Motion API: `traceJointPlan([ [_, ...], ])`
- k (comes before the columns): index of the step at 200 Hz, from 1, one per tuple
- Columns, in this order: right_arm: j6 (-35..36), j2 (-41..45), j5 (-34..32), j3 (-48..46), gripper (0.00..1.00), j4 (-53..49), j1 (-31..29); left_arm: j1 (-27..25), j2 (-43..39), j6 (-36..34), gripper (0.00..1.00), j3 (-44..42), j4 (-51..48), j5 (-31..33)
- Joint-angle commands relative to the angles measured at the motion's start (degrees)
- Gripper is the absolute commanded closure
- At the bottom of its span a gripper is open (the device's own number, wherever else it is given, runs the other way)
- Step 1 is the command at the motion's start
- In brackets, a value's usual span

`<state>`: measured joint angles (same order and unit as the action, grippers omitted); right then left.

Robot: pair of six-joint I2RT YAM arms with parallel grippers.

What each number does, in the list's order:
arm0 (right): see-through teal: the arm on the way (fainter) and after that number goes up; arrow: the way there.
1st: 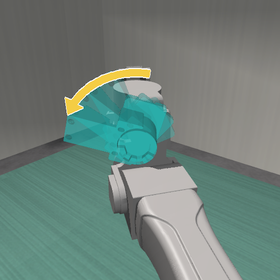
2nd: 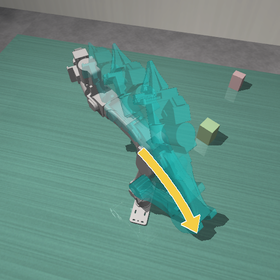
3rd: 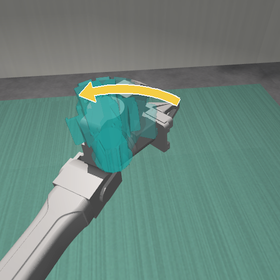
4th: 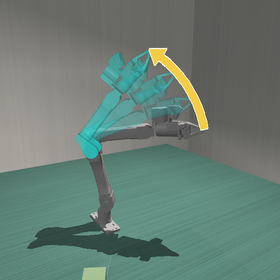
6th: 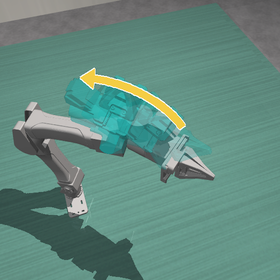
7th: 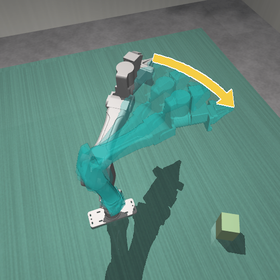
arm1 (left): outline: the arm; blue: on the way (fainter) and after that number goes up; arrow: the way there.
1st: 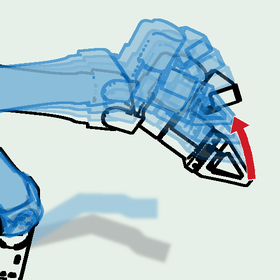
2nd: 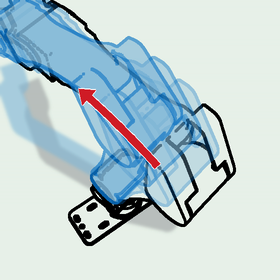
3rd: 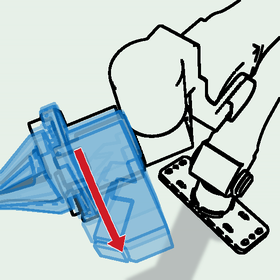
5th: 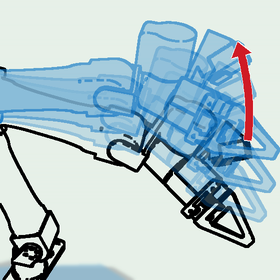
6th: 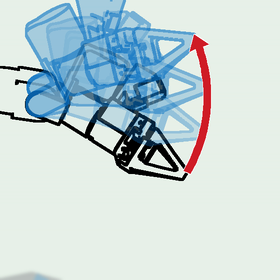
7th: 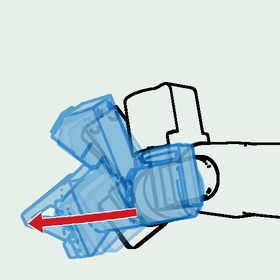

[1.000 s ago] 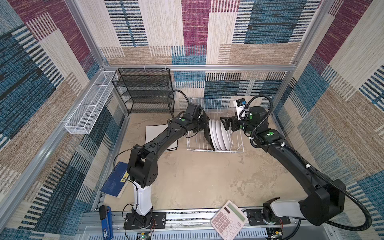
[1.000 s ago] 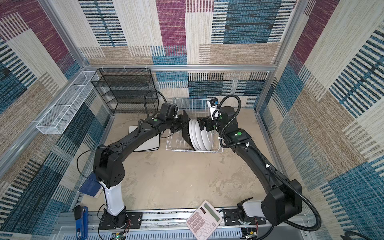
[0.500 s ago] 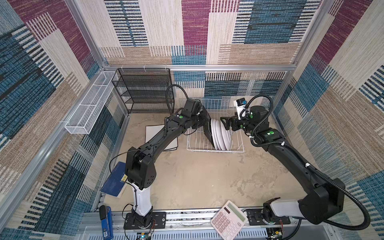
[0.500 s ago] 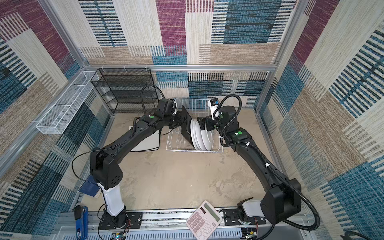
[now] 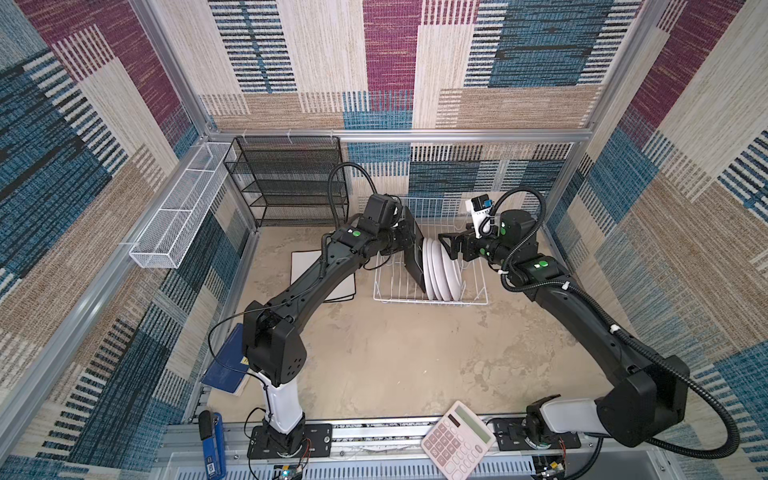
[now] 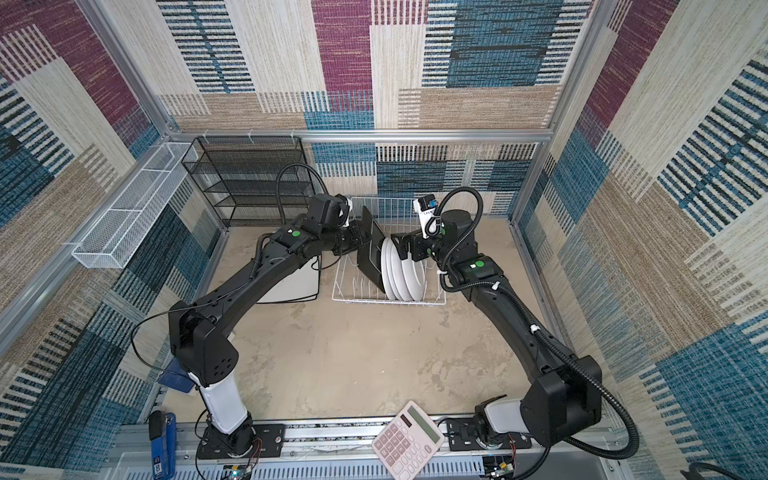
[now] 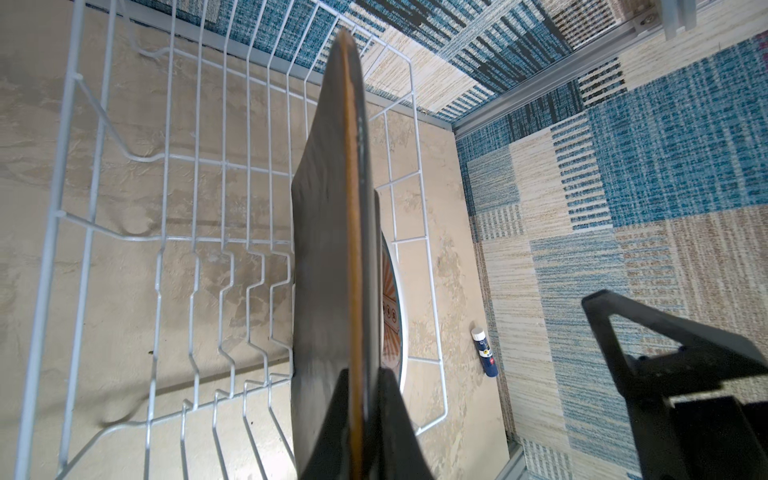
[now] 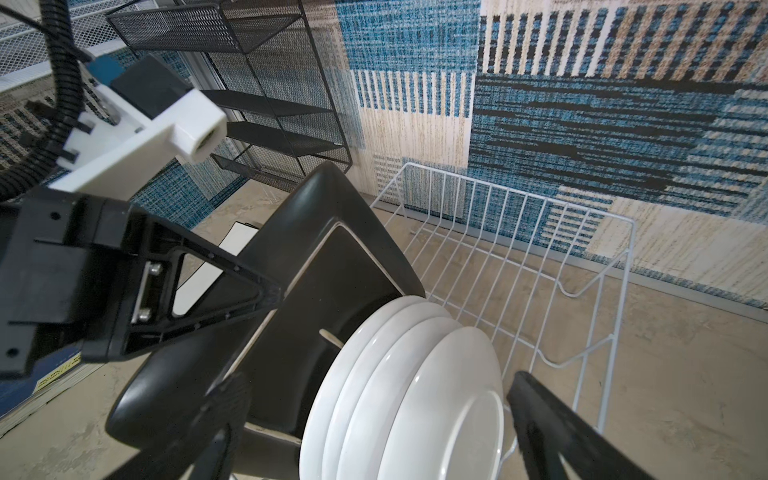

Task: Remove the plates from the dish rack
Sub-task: 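Lift the dark square plate up out of the rack with the left gripper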

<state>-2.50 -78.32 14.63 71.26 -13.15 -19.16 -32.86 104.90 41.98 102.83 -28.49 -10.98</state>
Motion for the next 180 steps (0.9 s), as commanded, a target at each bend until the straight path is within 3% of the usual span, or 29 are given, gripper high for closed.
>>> traceJointPlan([
  [1, -1.42, -0.41, 1.65, 0.87, 0.01, 1.64, -0.01, 0.17, -1.57, -3.81, 1.00, -0.53, 6.24, 0.92],
  [180, -7.19, -2.89, 6.75, 2.43, 0.01, 2.76, 0.00, 2.15, -5.53, -10.61, 1.00, 0.35, 3.68, 4.39],
])
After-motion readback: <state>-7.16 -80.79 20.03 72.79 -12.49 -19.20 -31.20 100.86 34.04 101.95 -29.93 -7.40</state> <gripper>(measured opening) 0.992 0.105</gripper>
